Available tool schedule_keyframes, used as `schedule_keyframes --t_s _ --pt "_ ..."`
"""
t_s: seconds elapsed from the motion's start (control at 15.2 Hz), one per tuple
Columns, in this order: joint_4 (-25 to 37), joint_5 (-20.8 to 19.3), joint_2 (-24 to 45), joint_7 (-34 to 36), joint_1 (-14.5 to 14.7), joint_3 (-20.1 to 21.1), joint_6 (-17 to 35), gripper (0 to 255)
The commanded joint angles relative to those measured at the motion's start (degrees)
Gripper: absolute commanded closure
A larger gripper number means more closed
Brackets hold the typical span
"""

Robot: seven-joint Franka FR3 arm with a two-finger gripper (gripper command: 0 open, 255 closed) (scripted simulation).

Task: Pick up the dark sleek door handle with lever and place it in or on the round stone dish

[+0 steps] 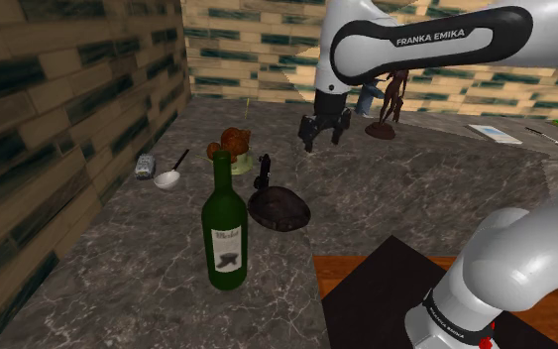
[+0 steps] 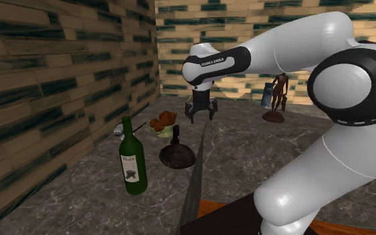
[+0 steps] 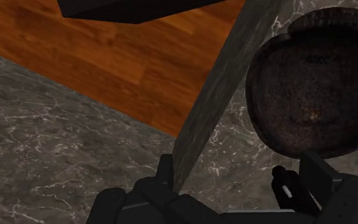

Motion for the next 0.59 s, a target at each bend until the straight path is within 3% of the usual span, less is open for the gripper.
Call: schedule_keyframes --t_s 0.0,0.53 --pt "2.3 0.3 4.2 2.2 0.2 1.1 1.9 0" --pt "14.7 -0.7 21.3 9.1 0.8 3.5 6.8 0"
